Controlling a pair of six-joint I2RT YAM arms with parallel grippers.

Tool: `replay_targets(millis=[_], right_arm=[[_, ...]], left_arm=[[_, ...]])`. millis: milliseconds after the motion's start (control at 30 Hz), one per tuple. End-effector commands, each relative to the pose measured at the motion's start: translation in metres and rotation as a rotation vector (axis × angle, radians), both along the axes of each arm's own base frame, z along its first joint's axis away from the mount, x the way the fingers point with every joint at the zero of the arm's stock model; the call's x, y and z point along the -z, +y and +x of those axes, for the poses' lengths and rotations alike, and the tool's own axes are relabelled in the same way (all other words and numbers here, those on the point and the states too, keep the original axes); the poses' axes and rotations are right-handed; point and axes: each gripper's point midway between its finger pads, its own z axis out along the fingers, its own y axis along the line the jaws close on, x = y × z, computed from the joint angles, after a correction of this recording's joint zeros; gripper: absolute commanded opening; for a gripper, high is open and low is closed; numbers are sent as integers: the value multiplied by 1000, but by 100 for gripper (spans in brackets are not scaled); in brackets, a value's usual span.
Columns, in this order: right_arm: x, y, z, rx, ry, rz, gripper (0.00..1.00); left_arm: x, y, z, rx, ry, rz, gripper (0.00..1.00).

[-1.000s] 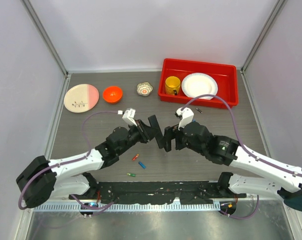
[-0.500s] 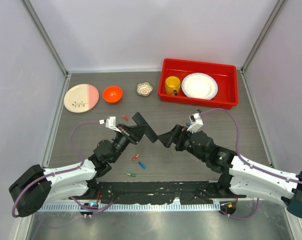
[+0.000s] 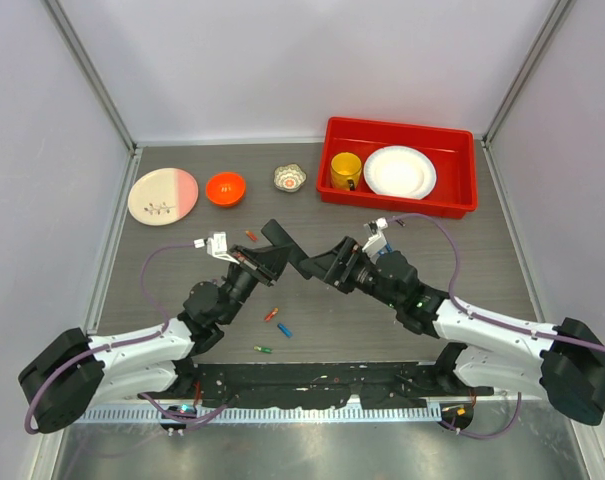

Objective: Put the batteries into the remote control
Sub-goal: Remove the battery cover from the remote control.

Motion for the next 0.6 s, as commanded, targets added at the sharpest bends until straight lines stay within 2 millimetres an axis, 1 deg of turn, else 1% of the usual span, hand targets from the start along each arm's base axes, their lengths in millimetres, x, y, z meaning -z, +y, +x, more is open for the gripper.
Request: replay_targets(millis=[0,33,167,267,467,567], right_arm=[[-36,14,0,-47,-52,115,86],[-39,14,1,-47,-56,120,86],[-38,16,3,-44,-57,118,85],[-36,15,7,-24,-51,115,82],[-34,14,10,-11,-48,119,73],[-34,15,11,-12,-50,117,66]], left_arm=[[-16,5,1,-23,-57,-37,0],[-17,5,1,-22,-59,-38,0],[-17,5,0,-21,-60,-36,0],[-17,5,0,-18,-62,-37,0],[-17,5,0,-16,-62,-40,0],[-16,4,-1,-10,-61,-37,0]])
